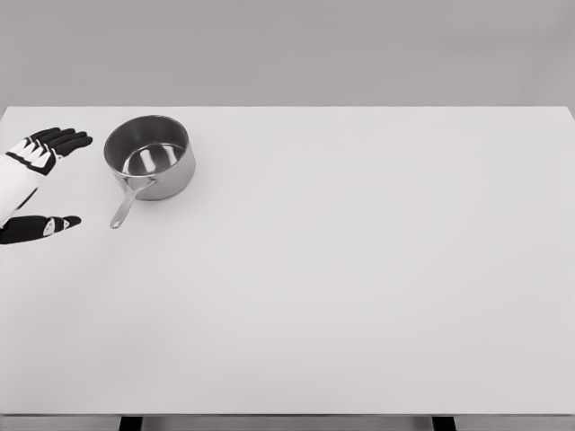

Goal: Rotate pot handle

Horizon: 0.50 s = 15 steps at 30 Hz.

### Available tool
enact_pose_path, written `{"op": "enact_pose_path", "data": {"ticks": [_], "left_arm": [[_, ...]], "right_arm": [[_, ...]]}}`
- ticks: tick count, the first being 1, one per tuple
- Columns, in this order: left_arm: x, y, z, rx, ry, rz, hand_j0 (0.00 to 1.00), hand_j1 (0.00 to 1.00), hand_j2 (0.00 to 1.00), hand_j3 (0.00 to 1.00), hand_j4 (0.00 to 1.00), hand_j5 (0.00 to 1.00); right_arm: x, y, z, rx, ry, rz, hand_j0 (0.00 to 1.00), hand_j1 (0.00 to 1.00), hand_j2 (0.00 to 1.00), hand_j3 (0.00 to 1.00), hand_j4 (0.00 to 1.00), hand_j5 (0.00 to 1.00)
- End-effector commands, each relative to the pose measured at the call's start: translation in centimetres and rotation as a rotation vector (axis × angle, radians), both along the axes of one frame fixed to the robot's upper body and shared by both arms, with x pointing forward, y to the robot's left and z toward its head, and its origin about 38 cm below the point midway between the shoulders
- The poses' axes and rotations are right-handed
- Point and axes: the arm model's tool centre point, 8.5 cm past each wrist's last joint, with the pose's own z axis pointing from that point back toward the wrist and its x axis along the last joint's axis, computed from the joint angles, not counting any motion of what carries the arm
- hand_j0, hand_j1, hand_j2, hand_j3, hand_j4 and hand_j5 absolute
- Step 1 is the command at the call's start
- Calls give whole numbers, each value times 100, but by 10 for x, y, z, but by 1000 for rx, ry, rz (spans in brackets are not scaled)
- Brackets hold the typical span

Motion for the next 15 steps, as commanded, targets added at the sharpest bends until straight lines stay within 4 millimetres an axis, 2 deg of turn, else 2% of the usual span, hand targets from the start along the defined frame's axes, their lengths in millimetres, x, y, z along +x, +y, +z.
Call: {"op": "enact_pose_path", "data": {"ticks": [1, 9, 12, 15], "left_arm": [[0, -1, 2, -4, -3, -4, 100, 100, 100, 100, 100, 100], [3, -2, 11, -2, -30, -10, 100, 100, 100, 100, 100, 100], [3, -19, 24, 30, -76, -52, 100, 100, 100, 100, 100, 100], [18, -59, 17, 119, -29, -173, 100, 100, 100, 100, 100, 100]], "right_arm": [[0, 0, 0, 0, 0, 0, 100, 100, 100, 100, 100, 100], [0, 0, 0, 0, 0, 0, 100, 100, 100, 100, 100, 100], [0, 0, 0, 0, -1, 0, 100, 100, 100, 100, 100, 100], [0, 0, 0, 0, 0, 0, 100, 100, 100, 100, 100, 100]]}}
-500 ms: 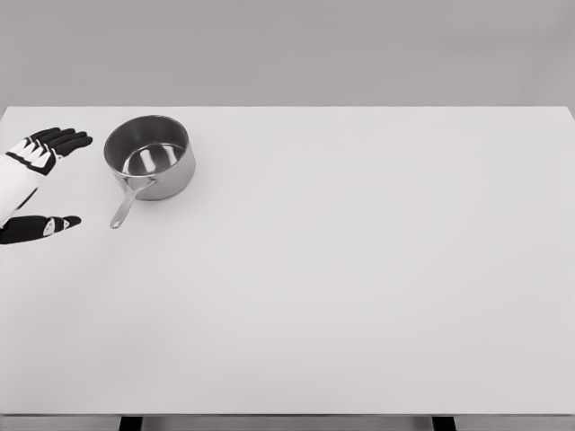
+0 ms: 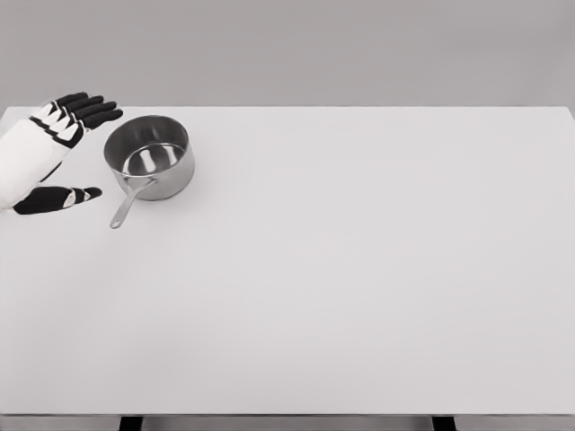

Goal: Rotate pot handle

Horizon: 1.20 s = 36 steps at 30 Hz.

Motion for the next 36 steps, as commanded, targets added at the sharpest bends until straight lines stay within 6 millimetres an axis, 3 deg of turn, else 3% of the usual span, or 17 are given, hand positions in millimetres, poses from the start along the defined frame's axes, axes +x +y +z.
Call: {"op": "enact_pose_path", "data": {"ticks": [1, 6, 11, 14, 23, 31, 36], "left_arm": [[1, -27, -21, 91, 70, -70, 100, 100, 100, 100, 100, 100], [11, -63, -26, 160, 77, -159, 100, 100, 100, 100, 100, 100], [13, -71, -27, 171, 76, -180, 100, 100, 100, 100, 100, 100], [11, -85, -38, 195, 94, -211, 100, 100, 100, 100, 100, 100], [19, -99, -46, 241, 63, -180, 100, 100, 100, 100, 100, 100], [21, -97, -52, 241, 81, -171, 100, 100, 100, 100, 100, 100], [28, -95, -66, 217, 123, -154, 100, 100, 100, 100, 100, 100]], "right_arm": [[0, 0, 0, 0, -1, 0, 100, 100, 100, 100, 100, 100], [0, 0, 0, 0, -1, 0, 100, 100, 100, 100, 100, 100], [0, 0, 0, 0, 0, 0, 100, 100, 100, 100, 100, 100], [0, 0, 0, 0, 0, 0, 100, 100, 100, 100, 100, 100], [0, 0, 0, 0, -1, 0, 100, 100, 100, 100, 100, 100], [0, 0, 0, 0, 0, 0, 100, 100, 100, 100, 100, 100], [0, 0, 0, 0, 0, 0, 100, 100, 100, 100, 100, 100]]}}
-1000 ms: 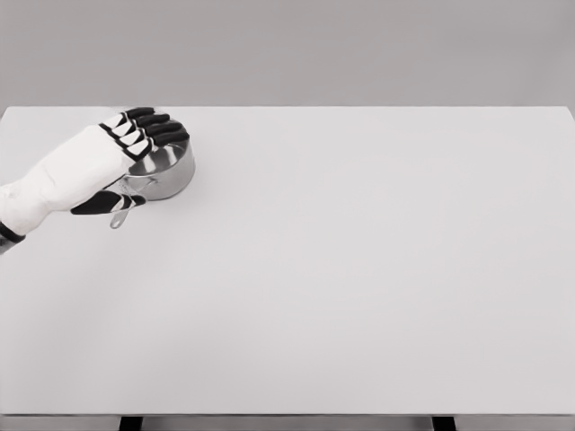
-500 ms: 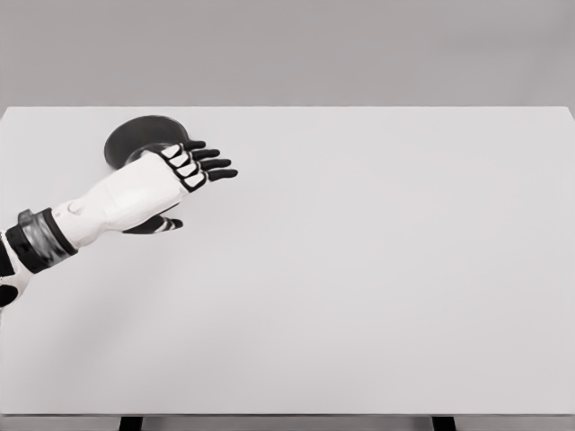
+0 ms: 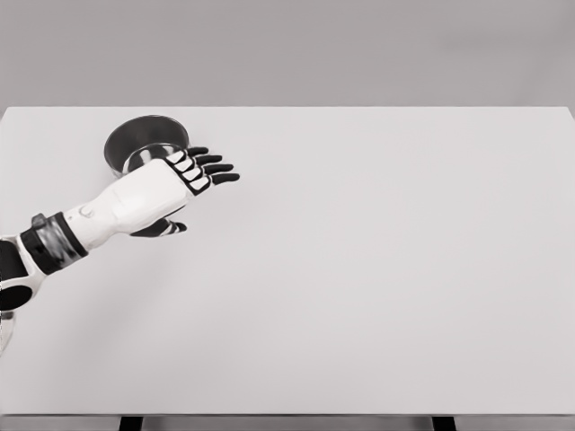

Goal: Rotate pot handle

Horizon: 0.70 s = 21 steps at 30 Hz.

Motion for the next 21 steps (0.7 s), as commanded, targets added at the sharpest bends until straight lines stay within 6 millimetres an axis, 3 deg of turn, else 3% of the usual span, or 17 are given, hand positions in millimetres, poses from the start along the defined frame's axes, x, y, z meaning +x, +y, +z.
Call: {"op": "enact_pose_path", "data": {"ticks": [1, 12, 21], "left_arm": [[3, 1, -8, -17, 25, 14, 100, 100, 100, 100, 100, 100], [8, 1, -3, 1, 4, 30, 100, 100, 100, 100, 100, 100], [22, 6, -10, 27, 23, 146, 100, 100, 100, 100, 100, 100]], "right_arm": [[0, 0, 0, 0, -1, 0, 100, 100, 100, 100, 100, 100], [0, 0, 0, 0, 0, 0, 100, 100, 100, 100, 100, 100], [0, 0, 0, 0, -1, 0, 100, 100, 100, 100, 100, 100]]}}
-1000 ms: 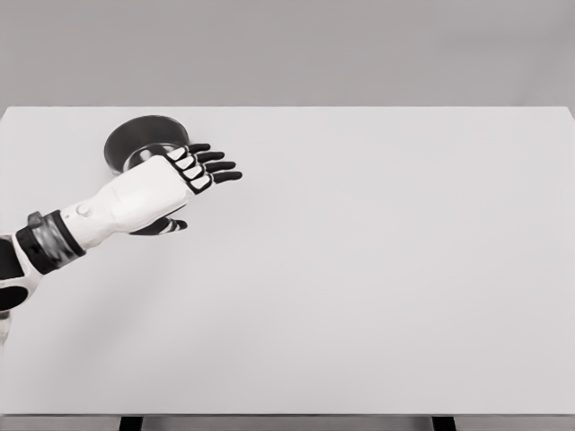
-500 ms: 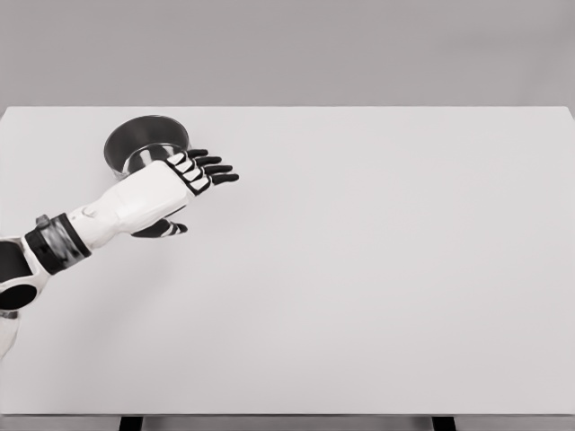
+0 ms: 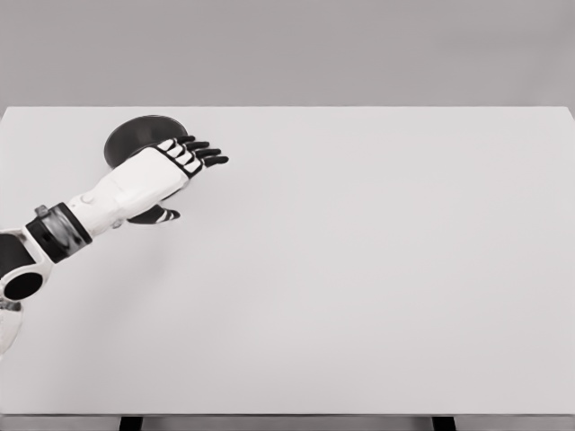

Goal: Rotate pot handle

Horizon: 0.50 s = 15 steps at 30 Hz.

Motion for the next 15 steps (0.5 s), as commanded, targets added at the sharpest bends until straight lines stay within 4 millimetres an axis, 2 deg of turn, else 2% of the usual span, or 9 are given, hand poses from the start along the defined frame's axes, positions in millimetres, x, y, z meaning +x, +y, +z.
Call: {"op": "enact_pose_path", "data": {"ticks": [1, 9, 15], "left_arm": [[3, 0, -5, 6, 7, 24, 100, 100, 100, 100, 100, 100], [7, 9, -15, 59, 19, 60, 100, 100, 100, 100, 100, 100], [8, 14, -15, 99, 9, 75, 100, 100, 100, 100, 100, 100]], "right_arm": [[0, 0, 0, 0, 0, 0, 100, 100, 100, 100, 100, 100], [0, 0, 0, 0, 0, 0, 100, 100, 100, 100, 100, 100], [0, 0, 0, 0, 0, 0, 100, 100, 100, 100, 100, 100]]}}
